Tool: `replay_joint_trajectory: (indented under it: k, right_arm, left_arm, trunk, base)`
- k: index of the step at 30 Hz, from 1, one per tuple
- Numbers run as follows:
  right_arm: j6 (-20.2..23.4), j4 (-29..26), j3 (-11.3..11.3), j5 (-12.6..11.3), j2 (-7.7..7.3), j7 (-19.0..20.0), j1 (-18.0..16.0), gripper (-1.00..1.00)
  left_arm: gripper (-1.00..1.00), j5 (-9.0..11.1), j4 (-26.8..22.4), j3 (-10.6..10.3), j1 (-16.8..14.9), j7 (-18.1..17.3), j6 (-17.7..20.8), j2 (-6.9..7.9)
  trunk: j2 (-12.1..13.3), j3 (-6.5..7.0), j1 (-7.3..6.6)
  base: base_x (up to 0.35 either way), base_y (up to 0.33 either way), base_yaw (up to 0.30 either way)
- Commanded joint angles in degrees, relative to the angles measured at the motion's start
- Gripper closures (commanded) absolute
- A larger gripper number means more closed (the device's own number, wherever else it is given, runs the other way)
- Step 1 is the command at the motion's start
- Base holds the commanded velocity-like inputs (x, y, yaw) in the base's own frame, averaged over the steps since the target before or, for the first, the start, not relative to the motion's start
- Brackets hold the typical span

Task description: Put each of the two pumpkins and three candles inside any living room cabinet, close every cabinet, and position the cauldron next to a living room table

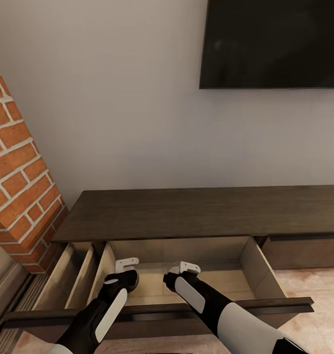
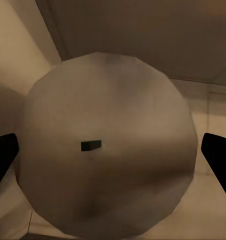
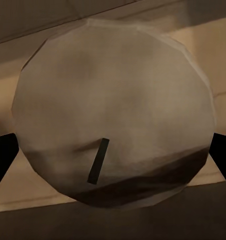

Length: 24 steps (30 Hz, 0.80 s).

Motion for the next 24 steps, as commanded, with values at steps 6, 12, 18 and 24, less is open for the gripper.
replay_joint_trajectory:
  k: [6,12,18,24]
  right_arm:
    - [0.1,-0.1,0.3,-0.1,-0.03,-0.4,-0.1,1.0]
    - [0.1,-0.1,0.3,-0.1,-0.03,-0.4,-0.1,1.0]
    - [0.1,-0.1,0.3,0.0,-0.03,-0.4,-0.1,1.0]
    - [0.1,-0.2,0.3,0.0,-0.03,-0.4,-0.1,1.0]
  left_arm:
    - [1.0,-0.1,-0.1,-0.3,0.0,0.5,0.0,-0.09]
    - [1.0,-0.1,-0.2,-0.2,0.0,0.5,0.0,-0.09]
    - [1.0,-0.1,-0.6,-0.3,0.0,0.5,0.0,-0.06]
    - [-1.0,0.0,-0.7,-0.3,0.0,0.5,0.0,-0.01]
  trunk:
    - [-0.5,-1.12,0.31]
    - [-0.5,-1.56,0.36]
    - [-0.5,-1.78,0.39]
    - [-0.5,-1.78,0.39]
  base:
    - [0.0,0.0,0.0]
    - [0.0,0.0,0.0]
    - [0.0,0.0,0.0]
    - [0.0,0.0,0.0]
